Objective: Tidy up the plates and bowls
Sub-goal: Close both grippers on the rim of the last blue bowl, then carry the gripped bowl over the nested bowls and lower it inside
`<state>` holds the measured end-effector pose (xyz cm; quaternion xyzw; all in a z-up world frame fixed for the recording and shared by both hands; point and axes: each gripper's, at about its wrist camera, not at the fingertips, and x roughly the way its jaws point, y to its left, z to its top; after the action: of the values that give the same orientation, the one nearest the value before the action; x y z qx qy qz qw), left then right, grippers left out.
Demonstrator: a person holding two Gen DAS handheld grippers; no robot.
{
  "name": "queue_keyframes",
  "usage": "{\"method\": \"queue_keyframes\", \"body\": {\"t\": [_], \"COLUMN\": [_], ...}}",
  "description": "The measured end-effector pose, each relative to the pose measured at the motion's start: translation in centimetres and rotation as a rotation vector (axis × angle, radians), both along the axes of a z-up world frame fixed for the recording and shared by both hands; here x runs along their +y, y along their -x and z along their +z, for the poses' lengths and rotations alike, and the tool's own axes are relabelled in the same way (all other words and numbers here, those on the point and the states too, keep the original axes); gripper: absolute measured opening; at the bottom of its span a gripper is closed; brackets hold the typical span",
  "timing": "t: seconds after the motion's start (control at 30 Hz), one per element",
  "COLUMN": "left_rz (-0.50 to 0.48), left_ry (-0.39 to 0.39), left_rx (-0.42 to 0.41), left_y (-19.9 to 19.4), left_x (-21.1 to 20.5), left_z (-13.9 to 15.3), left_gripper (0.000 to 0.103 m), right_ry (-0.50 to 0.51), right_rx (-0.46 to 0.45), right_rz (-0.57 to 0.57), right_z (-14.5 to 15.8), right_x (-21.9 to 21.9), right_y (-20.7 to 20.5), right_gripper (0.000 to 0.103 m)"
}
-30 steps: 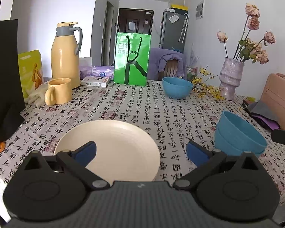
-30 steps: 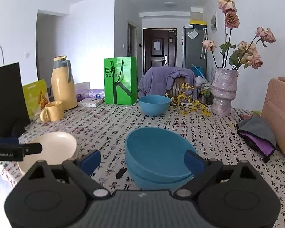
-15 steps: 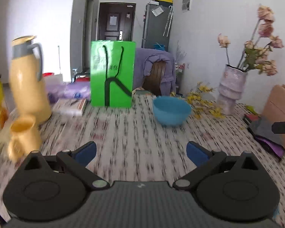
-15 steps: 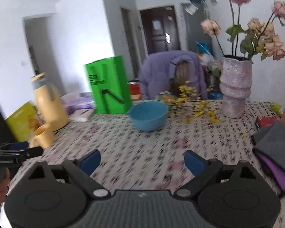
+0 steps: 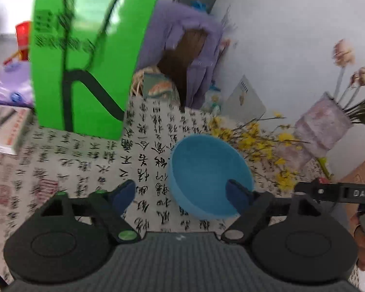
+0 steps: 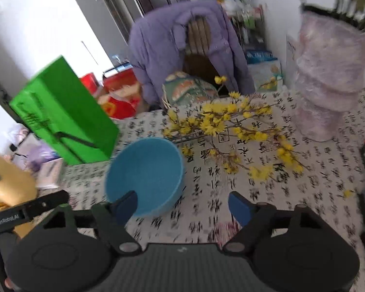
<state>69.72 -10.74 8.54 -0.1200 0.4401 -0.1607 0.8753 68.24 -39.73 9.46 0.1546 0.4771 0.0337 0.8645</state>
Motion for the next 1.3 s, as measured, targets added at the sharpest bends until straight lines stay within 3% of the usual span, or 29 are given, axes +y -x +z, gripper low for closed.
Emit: {"method": "queue_keyframes", "body": {"t": [0.17, 0.3, 0.37, 0.43, 0.47, 0.57, 0.63, 0.9, 1.3], "left_rz": [0.013, 0.020, 0.022, 0.011, -0.004, -0.018, -0.020, -0.051, -0.125], "left_ry": [0.005, 0.025, 0.035, 0.051, 0.058, 0.080, 0.067, 0.076, 0.067], "left_rx": [0.051, 0.068, 0.082, 0.087, 0.085, 0.082, 0.078, 0.047, -0.075], "left_y": [-4.0, -5.3, -5.7, -6.0, -6.0, -6.1, -5.8, -2.9, 8.2], "left_x": [-1.1, -1.0, -0.9, -0.7, -0.7, -0.7, -1.0, -1.4, -4.8], "left_z": [-3.2, -5.0, -5.8, -6.3, -6.5, -6.7, -6.5, -3.3, 7.1], "left_gripper": [0.062, 0.047, 0.035, 0.031, 0.021, 0.012, 0.011, 0.011, 0.011], "right_ry": [0.021, 0.013, 0.012, 0.006, 0.004, 0.005, 0.014, 0.010, 0.045], "right_rx": [0.065, 0.059, 0.061, 0.057, 0.056, 0.038, 0.032, 0.008, -0.125], "right_rz": [-0.001, 0.011, 0.016, 0.016, 0.017, 0.028, 0.025, 0.030, 0.018], "right_z": [-4.7, -7.0, -7.6, -8.1, -8.2, -8.2, -7.9, -4.9, 6.1], "right_x": [1.2, 1.9, 2.0, 2.2, 2.2, 2.6, 2.7, 1.8, -1.1], "right_y": [-4.5, -6.0, -6.5, -6.7, -6.8, -6.9, -6.8, -4.1, 6.6], "right_gripper": [0.061, 0.036, 0.033, 0.029, 0.021, 0.009, 0.008, 0.007, 0.006]}}
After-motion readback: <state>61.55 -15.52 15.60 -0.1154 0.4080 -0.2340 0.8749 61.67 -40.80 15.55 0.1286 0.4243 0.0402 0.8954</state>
